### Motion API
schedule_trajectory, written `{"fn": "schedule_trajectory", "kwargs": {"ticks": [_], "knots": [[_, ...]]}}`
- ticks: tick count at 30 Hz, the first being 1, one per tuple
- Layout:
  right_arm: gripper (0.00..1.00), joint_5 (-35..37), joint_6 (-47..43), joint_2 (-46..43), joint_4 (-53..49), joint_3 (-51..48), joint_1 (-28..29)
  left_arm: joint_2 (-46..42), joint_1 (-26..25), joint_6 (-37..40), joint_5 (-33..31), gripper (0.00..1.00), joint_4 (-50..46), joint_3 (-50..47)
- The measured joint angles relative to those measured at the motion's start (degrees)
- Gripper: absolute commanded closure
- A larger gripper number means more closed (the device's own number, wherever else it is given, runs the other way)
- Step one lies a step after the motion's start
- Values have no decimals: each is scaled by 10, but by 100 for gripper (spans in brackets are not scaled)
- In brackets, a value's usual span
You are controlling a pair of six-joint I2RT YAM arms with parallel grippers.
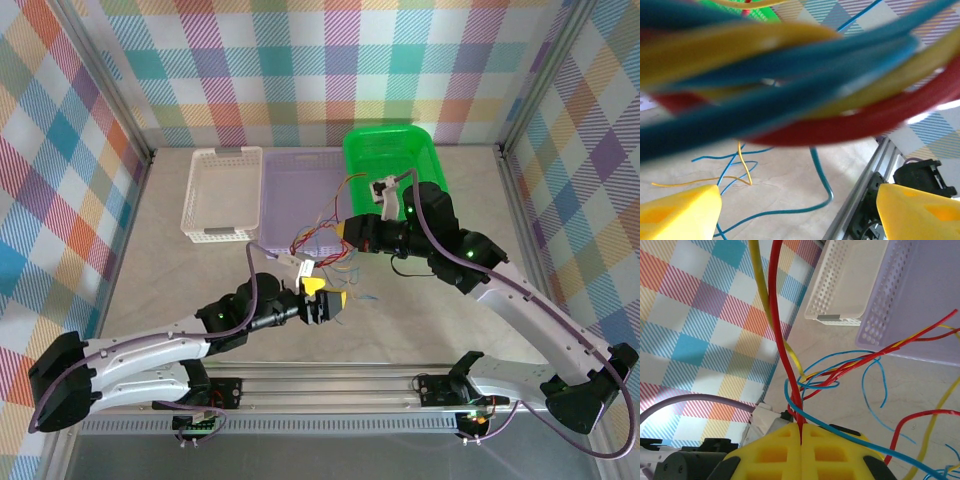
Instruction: Untangle the cables
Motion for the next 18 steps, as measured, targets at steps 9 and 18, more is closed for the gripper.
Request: {"fn": "schedule_trajectory", "kwargs": {"ticks": [9,18], "knots": [[100,-13,11,0,8,0,0,18,-3,1,-24,90,12,17],[100,32,10,-39,-11,-10,-9,-28,-3,4,-26,100,-18,20]]}}
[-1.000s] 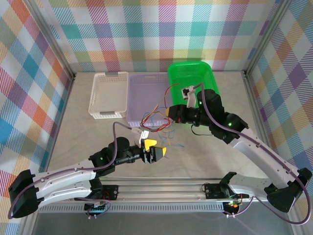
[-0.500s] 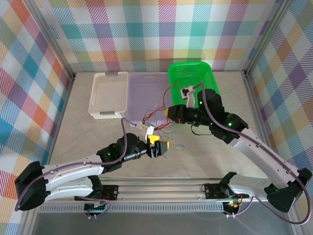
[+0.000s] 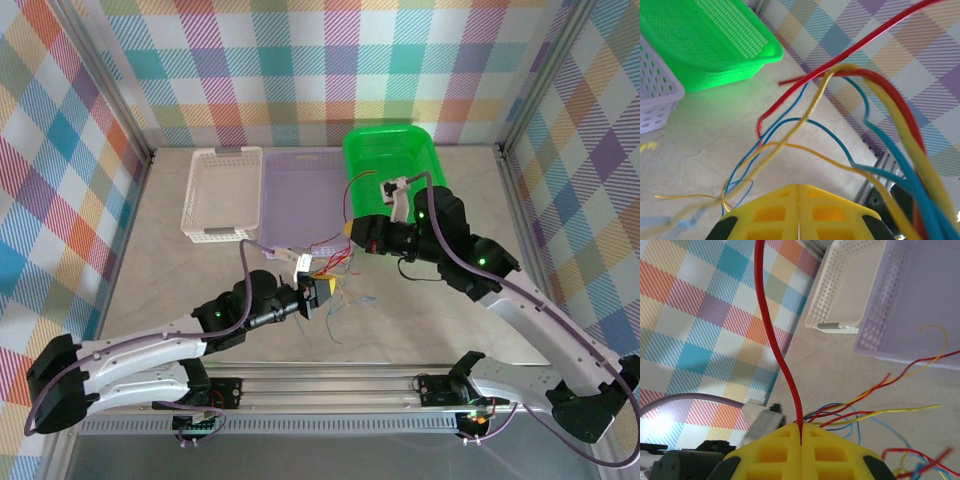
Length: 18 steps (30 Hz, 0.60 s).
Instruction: Untangle the cables
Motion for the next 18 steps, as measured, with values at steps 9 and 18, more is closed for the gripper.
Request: {"fn": "schedule_trajectory", "kwargs": {"ticks": [9,18], "knots": [[100,5,2,-26,-13,-54,-94,-120,10,12,-19,100,-101,-2],[100,-35,23,-62,-27,-123,-177,-181,42,12,22,100,-194,23]]}}
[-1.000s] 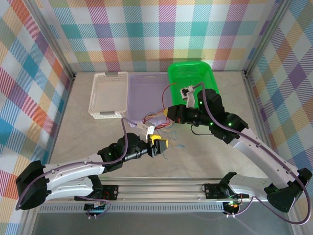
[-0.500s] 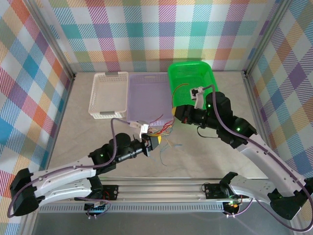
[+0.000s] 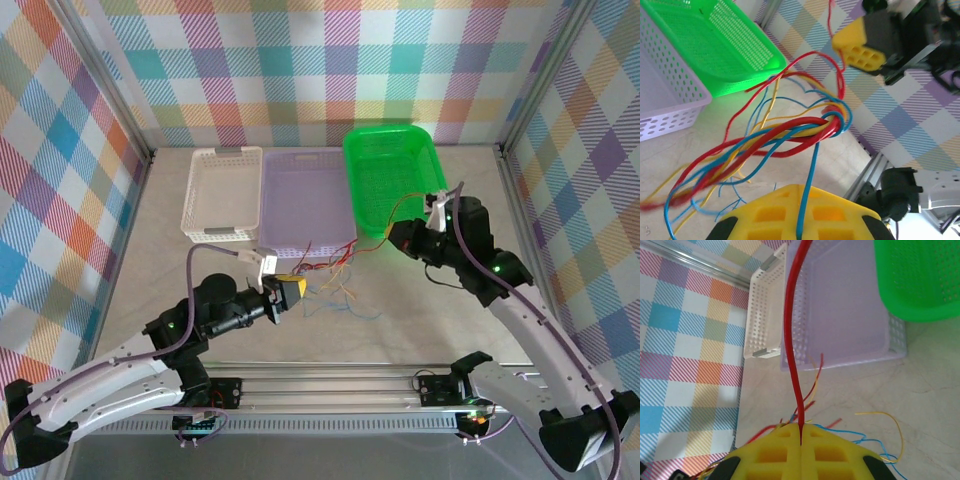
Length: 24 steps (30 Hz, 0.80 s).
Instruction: Untangle the cables
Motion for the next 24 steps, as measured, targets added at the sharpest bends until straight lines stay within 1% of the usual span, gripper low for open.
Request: {"fn": "schedule_trajectory", "kwargs": {"ticks": [8,14,20,24], "knots": [[100,-50,16,-12,3,-49,-56,-21,41,0,48,100,-61,35],[100,-1,14,-11,-5,-80,-124,-24,68,-2,70,100,-103,78],[100,6,8,-14,-10,-98,-141,0,104,-4,77,100,-129,104],[100,-57,-3,-15,42,-115,-136,42,117,-18,97,100,-116,108]]}}
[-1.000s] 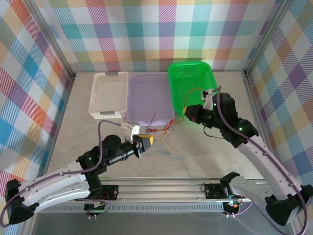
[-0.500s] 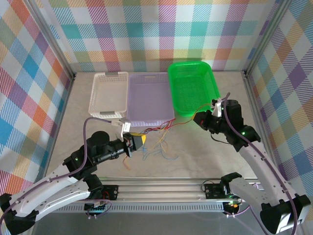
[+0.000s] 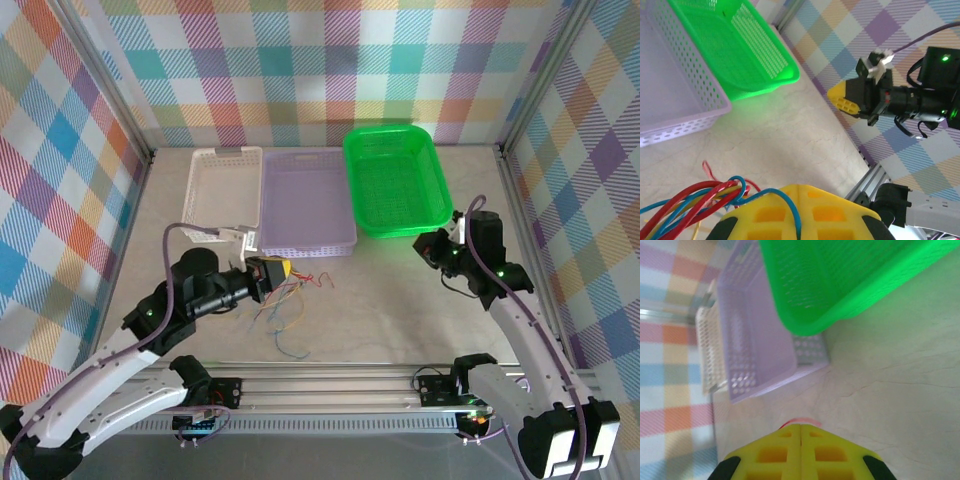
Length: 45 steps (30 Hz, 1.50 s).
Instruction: Untangle the cables
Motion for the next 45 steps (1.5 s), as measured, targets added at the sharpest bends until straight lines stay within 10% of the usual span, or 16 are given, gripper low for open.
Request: {"fn": "schedule_trajectory", "kwargs": {"ticks": [3,9,19,26,38,45], "knots": [[100,-29,-19,1,42,-2,39,45,0,-10,18,100,15,9],[29,-35,-86,5,119,-2,179,105,1,-34,56,100,42,53],[9,43,-248,15,209,-12,318,155,1,-64,106,100,52,94],[20,105,-348,21,249,-48,372,176,1,-75,127,100,48,115],[100,149,-395,51,279,-54,379,176,5,-101,156,100,49,120],[100,169,-394,42,264,-53,384,148,44,-100,161,100,-8,120]]}}
